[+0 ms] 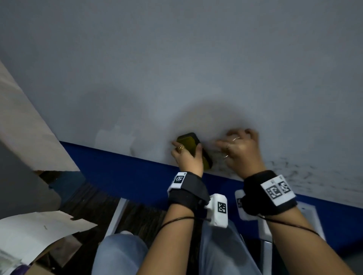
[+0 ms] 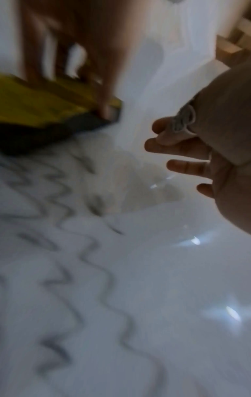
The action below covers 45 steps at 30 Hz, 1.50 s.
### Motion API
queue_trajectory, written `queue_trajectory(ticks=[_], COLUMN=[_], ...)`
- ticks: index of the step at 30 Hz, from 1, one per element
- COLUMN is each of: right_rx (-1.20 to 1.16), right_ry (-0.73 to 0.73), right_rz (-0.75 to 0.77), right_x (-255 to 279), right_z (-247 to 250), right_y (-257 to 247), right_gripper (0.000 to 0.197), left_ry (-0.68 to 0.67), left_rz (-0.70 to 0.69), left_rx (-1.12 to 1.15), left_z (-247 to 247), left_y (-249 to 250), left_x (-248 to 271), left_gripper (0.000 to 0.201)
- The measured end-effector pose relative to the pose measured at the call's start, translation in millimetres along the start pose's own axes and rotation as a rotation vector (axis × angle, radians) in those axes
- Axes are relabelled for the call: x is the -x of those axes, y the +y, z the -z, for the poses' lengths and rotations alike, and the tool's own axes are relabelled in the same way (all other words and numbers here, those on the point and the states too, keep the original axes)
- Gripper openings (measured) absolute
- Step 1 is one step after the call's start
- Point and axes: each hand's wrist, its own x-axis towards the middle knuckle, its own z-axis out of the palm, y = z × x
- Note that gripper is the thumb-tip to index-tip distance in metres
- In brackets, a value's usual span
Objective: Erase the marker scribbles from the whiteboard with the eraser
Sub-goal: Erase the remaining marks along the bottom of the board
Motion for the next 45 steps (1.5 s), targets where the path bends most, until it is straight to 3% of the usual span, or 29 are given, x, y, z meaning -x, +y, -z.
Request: queue_trajectory(ticks=[4,7,9,13,16,18,20,22,25,27,29,34,36,41,45], right_rx=[0.013,0.050,0.079,0.101,0.097,0.088,0.100,0.120,0.135,0.153,0.154,0.121,0.124,0.121,0.107], right_ry=[0.224,0.121,0.031,0.011,-0.013,-0.032,-0.055,-0.066,-0.035,-0.018,-0.002,0.014,0.007,-0.047,-0.060], right_rz=[-0.213,-0.267,-0.256,-0.299,-0.311,-0.310,-0.307,-0.305,-0.280,-0.253,-0.253,-0.254,-0.252,-0.246,-0.247], right_x=[4,15,20,26,25,24,22,22,22,23,24,26,28,29,27], right_z=[44,44,37,28,28,32,36,38,43,44,43,39,37,39,40], right_y=[40,50,51,50,48,48,50,51,56,58,58,56,57,61,60], right_gripper=[0.041,0.065,0.079,0.094,0.097,0.095,0.094,0.094,0.084,0.078,0.077,0.079,0.081,0.084,0.082], left_ry=[0.077,0.133,0.201,0.280,0.385,0.351,0.227,0.050,-0.005,-0.004,0.078,0.404,0.456,0.309,0.108], left_rz=[-0.152,-0.213,-0.138,-0.246,-0.168,-0.136,-0.259,-0.423,-0.474,-0.464,-0.411,-0.039,-0.010,-0.069,-0.102], left_rx=[-0.129,-0.196,-0.141,-0.220,-0.200,-0.201,-0.272,-0.480,-0.623,-0.627,-0.603,-0.305,-0.262,-0.356,-0.373], left_z=[-7,9,18,9,-20,-42,-68,-91,-100,-90,-73,-26,-31,-97,-131], left_y=[-19,-39,-47,-55,-51,-49,-53,-63,-73,-73,-76,-79,-79,-71,-57], left_x=[-1,-22,-34,-30,-19,1,30,58,64,53,34,-22,-23,31,71], left_gripper=[0.083,0.076,0.068,0.077,0.074,0.076,0.086,0.100,0.113,0.105,0.090,0.069,0.068,0.072,0.083])
